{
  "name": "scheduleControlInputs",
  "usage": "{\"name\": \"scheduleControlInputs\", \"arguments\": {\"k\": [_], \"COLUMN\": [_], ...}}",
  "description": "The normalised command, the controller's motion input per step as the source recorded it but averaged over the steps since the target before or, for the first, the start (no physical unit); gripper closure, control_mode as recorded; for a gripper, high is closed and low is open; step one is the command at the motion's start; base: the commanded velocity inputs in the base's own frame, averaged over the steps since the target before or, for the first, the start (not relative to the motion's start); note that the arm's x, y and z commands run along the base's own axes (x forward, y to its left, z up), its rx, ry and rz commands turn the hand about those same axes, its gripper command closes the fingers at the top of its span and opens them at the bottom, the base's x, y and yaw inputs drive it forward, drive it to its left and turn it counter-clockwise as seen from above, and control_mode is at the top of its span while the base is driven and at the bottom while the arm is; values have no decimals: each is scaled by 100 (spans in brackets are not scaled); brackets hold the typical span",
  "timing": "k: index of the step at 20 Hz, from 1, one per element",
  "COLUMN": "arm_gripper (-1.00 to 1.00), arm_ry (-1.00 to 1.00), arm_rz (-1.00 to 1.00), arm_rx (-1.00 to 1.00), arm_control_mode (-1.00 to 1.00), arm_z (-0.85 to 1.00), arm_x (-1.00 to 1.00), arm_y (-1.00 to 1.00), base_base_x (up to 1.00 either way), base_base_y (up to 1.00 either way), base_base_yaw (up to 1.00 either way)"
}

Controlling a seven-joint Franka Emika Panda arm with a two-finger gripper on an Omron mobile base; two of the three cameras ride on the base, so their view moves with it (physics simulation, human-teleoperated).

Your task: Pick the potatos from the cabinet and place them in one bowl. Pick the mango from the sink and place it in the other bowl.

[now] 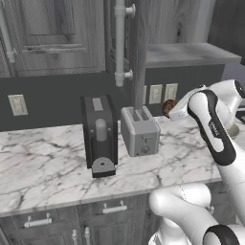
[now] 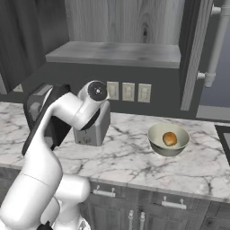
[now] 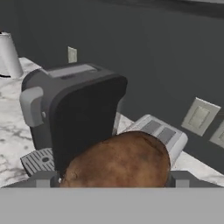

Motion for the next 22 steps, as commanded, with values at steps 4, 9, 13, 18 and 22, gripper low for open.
{"name": "scheduleControlInputs", "arguments": {"k": [4, 9, 13, 18, 22], "arm_gripper": [100, 100, 100, 100, 100], "arm_ry": [7, 11, 13, 10, 4], "arm_rz": [-4, -5, -5, -4, -3], "arm_rx": [-12, -7, -4, -4, -6], "arm_control_mode": [-100, -100, -100, -100, -100], "arm_z": [-26, -42, -45, -36, -21], "arm_x": [19, 26, 31, 25, 11], "arm_y": [-36, -39, -38, -38, -40], "base_base_x": [0, 0, 0, 0, 0], "base_base_y": [0, 0, 0, 0, 0], "base_base_yaw": [0, 0, 0, 0, 0]}}
